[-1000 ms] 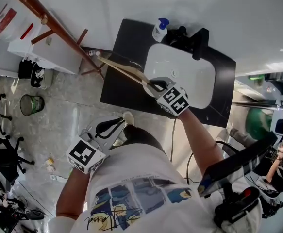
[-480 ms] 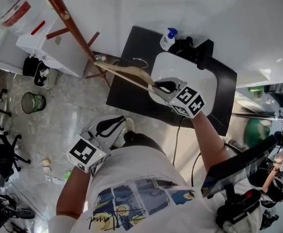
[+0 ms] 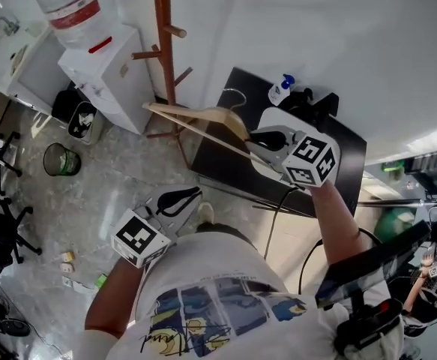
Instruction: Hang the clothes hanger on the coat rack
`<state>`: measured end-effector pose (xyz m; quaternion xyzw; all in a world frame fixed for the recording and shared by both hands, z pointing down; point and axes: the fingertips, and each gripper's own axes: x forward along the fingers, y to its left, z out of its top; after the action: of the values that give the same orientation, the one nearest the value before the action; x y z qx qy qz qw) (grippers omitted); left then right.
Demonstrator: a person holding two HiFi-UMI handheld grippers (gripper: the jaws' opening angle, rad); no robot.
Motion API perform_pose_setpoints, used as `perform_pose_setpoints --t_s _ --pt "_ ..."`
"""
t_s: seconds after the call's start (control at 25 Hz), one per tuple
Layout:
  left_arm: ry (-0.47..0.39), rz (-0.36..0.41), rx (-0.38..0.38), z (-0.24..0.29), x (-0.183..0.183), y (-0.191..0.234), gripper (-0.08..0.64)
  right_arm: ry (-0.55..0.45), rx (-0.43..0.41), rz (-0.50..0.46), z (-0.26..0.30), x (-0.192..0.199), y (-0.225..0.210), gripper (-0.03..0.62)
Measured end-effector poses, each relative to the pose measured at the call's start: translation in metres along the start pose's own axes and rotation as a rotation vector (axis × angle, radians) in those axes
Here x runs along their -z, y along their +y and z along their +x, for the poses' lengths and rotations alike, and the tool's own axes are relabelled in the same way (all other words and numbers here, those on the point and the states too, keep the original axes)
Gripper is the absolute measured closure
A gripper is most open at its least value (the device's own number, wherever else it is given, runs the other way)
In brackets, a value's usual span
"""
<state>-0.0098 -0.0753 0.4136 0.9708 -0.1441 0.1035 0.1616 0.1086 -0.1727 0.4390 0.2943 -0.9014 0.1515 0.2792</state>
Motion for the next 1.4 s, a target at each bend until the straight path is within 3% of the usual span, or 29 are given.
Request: perform_pose_setpoints --t_s 0.4,0.72,1.04,1.4 --pt "-0.069 0.012 -0.082 -0.063 -0.004 0.018 0.531 -0.035 -0.113 -0.058 0.041 -0.083 0.030 0.546" --pt "-0.125 0.010 -0.125 -0.101 -0.009 0.035 0.531 -0.032 -0.121 -0.098 0.055 -0.138 0.033 0.546" --pt "-0.130 0.005 -0.133 -0.115 -0.006 0.050 0.531 -0.019 -0.103 -0.056 0.055 -0.143 0.017 0.546" --pt "-0.130 0.017 -0.133 -0.091 -0.019 0.059 0.531 -0.005 -0.125 -0.035 0.057 -0.133 -0.018 0.546"
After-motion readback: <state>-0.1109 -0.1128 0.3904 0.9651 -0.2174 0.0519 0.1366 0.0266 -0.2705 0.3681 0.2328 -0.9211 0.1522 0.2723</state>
